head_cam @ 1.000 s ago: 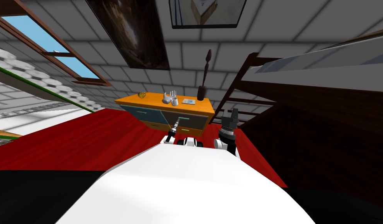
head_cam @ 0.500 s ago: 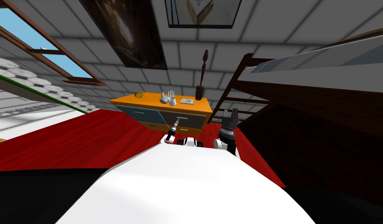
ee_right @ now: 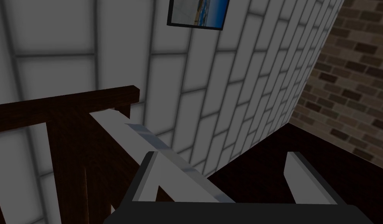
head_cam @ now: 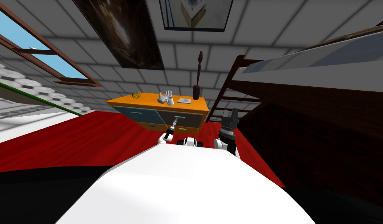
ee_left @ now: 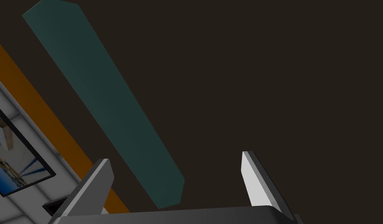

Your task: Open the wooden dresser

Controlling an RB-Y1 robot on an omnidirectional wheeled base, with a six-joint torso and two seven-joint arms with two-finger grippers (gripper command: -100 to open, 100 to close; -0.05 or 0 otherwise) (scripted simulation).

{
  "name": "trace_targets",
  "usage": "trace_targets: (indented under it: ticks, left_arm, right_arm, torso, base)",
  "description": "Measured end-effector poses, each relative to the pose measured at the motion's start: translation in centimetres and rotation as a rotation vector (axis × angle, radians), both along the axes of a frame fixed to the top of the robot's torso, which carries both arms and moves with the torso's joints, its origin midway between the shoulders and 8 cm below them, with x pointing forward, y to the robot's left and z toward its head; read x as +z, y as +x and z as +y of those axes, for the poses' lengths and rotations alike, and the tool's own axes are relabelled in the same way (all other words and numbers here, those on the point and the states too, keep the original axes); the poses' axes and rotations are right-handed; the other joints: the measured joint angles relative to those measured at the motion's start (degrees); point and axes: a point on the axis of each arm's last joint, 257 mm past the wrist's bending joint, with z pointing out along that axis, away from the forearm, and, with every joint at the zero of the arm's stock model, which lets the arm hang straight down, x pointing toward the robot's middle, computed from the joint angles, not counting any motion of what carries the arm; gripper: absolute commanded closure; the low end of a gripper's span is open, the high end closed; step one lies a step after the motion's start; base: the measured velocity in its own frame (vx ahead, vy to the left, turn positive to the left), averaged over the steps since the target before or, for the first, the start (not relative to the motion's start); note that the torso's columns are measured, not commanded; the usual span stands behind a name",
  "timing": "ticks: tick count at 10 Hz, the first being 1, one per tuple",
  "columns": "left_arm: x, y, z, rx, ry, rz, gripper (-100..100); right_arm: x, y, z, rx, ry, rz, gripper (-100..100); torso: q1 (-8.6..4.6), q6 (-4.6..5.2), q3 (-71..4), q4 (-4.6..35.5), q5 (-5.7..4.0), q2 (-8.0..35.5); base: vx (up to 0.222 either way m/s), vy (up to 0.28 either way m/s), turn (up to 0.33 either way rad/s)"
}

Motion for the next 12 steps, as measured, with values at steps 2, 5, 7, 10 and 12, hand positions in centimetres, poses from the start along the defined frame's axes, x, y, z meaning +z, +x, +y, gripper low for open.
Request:
trace_targets:
  ticks: [2,5,7,10,12]
  left_arm:
    - [-0.7,0.3,0.8,0.006,-0.002,0.012,-100]
    - [0.2,1.8,3.4,0.022,-0.001,-0.001,-100]
    - [0.2,2.2,4.5,0.030,-0.001,-0.003,-100]
    - [-0.5,2.5,6.9,0.052,0.002,0.014,-100]
    - [0.3,3.2,9.6,0.087,0.001,0.007,-100]
  right_arm:
    - [0.0,0.0,0.0,0.000,0.000,0.000,0]
    - [0.0,0.0,0.0,0.000,0.000,0.000,0]
    - [0.0,0.0,0.0,0.000,0.000,0.000,0]
    - [0.0,0.0,0.0,0.000,0.000,0.000,0]
    - [0.0,0.0,0.0,0.000,0.000,0.000,0]
  torso:
    - [-0.01,-0.03,0.0,0.0,-0.01,0.0]
    - [-0.09,0.01,0.1,0.1,-0.03,0.1]
    - [0.06,-0.02,0.0,0.0,0.01,0.0]
    - [-0.02,0.01,0.0,0.0,-0.02,-0.1]
    - [-0.19,0.17,0.0,0.2,-0.19,-0.1]
  base:
    - [-0.019,-0.041,-0.041]
    - [-0.043,-0.058,-0.064]
    - [-0.009,-0.012,-0.003]
    - [-0.037,-0.055,-0.079]
    - [-0.065,-0.097,-0.100]
